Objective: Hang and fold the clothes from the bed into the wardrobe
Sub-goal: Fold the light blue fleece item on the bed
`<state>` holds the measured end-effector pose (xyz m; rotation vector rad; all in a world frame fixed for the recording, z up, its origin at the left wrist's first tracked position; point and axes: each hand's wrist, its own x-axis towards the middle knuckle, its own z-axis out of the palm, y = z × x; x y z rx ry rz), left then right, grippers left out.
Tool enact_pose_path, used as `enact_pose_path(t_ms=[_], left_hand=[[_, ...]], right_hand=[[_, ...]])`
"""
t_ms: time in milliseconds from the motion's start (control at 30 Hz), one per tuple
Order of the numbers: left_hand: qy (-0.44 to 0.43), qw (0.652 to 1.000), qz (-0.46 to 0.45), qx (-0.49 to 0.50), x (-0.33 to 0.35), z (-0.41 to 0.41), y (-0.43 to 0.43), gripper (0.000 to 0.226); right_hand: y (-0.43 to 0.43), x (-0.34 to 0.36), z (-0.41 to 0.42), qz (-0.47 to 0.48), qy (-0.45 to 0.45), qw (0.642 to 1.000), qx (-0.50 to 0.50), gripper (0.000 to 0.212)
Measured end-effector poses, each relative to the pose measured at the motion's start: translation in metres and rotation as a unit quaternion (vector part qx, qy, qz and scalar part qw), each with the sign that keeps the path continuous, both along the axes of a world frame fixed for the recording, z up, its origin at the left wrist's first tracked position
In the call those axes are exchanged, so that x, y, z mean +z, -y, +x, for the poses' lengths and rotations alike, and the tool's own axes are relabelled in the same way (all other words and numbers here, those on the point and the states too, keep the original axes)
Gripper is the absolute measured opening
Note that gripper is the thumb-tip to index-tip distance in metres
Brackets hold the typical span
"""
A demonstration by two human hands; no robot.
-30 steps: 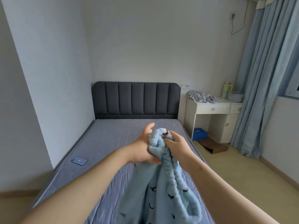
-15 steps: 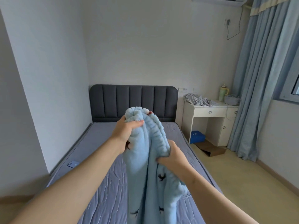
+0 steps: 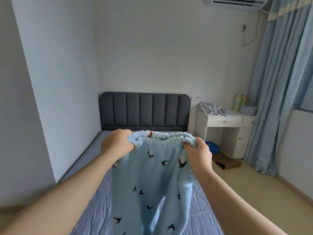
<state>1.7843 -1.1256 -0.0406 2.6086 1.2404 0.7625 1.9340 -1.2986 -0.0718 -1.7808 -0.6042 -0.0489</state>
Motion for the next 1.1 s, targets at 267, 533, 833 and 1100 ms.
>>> enact_pose_path(t_ms=[267,533,833,1100], left_hand=[[-0.011,0.994,0.096,-0.047,0.003,0.005,0.008,0.018],[-0.15,0.97,0.072,-0.18,0.017,0.01,0.013,0.032],[0.022,0.981,0.118,-0.151,0.059,0.02,-0.003,0.034],[0.092,0.927,0.347,-0.107,0.169,0.015,-0.013,0.015]], right_hand=[[-0.009,0.02,-0.002,0.037,0.006,0.999,-0.009,0.007],[-0.01,0.027,0.001,0.039,0.006,0.999,-0.018,0.022],[-0.016,0.066,0.011,0.091,0.009,0.996,-0.024,0.016],[-0.038,0.18,0.014,0.168,0.066,0.983,-0.007,0.004]])
